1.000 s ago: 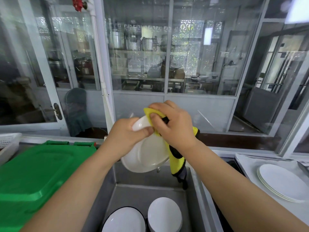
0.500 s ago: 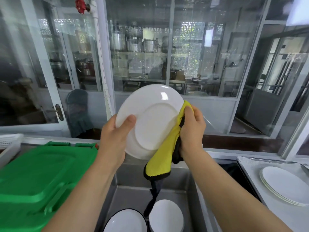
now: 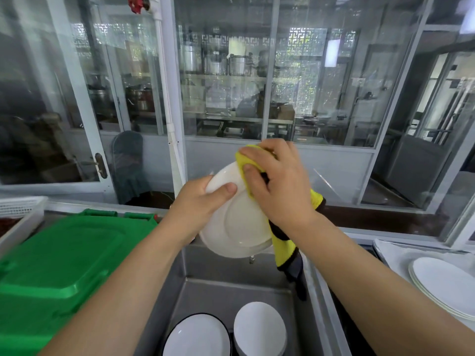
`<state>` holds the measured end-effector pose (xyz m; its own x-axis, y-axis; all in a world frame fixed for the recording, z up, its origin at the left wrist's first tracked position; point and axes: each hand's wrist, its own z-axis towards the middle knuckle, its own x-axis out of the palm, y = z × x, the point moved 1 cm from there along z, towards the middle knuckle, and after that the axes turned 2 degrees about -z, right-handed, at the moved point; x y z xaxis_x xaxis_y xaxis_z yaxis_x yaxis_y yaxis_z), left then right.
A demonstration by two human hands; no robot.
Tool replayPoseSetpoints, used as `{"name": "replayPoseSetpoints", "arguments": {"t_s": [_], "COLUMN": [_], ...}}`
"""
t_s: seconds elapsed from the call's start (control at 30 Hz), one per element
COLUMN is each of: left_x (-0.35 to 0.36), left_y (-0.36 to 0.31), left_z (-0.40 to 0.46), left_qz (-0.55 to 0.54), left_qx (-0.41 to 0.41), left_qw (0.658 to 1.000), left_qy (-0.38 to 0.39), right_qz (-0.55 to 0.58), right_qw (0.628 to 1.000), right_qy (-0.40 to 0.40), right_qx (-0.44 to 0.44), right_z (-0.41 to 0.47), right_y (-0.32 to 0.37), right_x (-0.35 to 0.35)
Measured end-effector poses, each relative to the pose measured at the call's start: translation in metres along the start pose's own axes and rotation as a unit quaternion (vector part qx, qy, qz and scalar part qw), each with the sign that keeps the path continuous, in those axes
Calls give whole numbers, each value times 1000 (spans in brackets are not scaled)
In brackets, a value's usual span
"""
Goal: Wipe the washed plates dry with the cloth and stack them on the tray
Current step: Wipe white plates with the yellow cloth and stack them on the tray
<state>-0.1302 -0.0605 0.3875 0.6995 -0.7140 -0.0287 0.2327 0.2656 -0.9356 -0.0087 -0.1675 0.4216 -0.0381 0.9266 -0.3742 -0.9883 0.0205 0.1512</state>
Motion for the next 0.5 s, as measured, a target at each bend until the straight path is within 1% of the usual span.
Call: {"name": "replayPoseSetpoints", "arguments": {"t_s": [0.03,0.07,0.13,0.23,0.33,0.43,0.5], "left_x": [3,4,3,-5,-10,-12,-12], "left_y": [-1,-1,-4,-7,-9,-9,-8], "left_z": [0,0,-1,-3,-3,1,4], "left_qz": [-2,-15,-56,-131,-190,-247,-286], "left_qx": [0,-2,-6,-16,-22,-31,-29], "left_qw": [1000,1000,998,990,977,957,943], "left_qy": [-5,-11,-14,-55,-94,-152,-169], "right_qz": [-18,-30,-33,38,128,177,167], "right_qw": [999,998,998,998,983,965,964], "right_qy": [-1,-6,-22,-24,-49,-69,-75], "right_qx": [-39,-58,-51,34,125,178,191], "right_z": [2,5,10,11,1,-14,-28], "right_y": [2,2,-4,-20,-32,-36,-33], "right_x": [2,3,2,-2,-2,2,8]}}
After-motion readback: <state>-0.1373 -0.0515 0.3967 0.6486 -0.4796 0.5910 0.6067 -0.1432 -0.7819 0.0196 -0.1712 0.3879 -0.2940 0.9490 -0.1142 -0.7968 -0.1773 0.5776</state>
